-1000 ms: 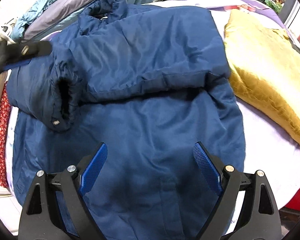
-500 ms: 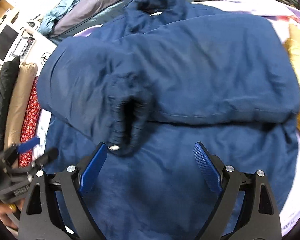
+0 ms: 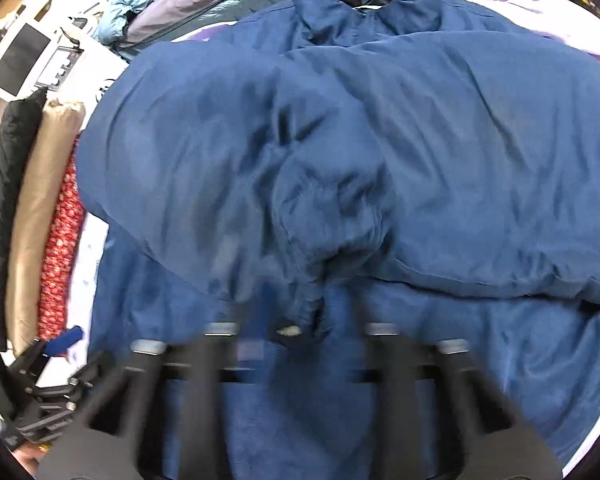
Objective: Fold large clothes
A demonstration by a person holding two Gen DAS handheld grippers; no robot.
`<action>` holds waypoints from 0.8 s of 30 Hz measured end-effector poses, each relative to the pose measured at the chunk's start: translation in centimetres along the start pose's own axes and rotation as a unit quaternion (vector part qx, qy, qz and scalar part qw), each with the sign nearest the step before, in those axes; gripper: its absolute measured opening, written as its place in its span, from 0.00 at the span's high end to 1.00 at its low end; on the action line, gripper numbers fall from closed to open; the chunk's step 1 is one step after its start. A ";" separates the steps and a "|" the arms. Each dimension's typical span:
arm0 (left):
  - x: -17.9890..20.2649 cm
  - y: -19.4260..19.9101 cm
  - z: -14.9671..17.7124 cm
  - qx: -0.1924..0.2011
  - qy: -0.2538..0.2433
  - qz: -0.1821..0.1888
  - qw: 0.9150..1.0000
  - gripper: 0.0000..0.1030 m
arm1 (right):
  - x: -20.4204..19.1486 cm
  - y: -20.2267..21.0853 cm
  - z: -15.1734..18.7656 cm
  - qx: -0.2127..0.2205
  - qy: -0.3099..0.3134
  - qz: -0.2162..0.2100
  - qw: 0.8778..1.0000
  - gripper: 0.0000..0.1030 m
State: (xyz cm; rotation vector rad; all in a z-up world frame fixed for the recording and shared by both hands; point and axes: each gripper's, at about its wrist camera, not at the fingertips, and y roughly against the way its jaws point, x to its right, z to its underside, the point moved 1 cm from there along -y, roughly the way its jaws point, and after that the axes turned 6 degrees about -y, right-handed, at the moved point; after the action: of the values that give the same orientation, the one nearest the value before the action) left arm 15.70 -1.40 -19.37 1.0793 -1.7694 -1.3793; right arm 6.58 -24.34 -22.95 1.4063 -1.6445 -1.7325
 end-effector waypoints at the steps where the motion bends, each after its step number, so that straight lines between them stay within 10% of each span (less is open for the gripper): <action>1: 0.1 0.1 -0.1 0.002 -0.002 0.000 1.000 0.19 | -0.4 0.5 -0.1 0.006 0.001 -0.008 1.000 0.88; 11: 1.1 0.5 -1.5 0.011 -0.018 0.004 1.000 0.19 | -3.2 12.7 -4.9 0.130 0.008 -0.093 0.987 0.92; 24: 0.3 0.3 -3.8 0.024 -0.029 -0.011 0.999 0.19 | 9.4 9.3 -5.6 0.078 -0.037 0.086 0.993 0.93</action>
State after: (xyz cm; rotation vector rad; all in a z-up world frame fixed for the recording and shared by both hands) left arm 18.75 -3.27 -18.12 1.0974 -1.8463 -1.4020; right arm 3.81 -37.21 -17.38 1.2371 -1.9163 -1.6076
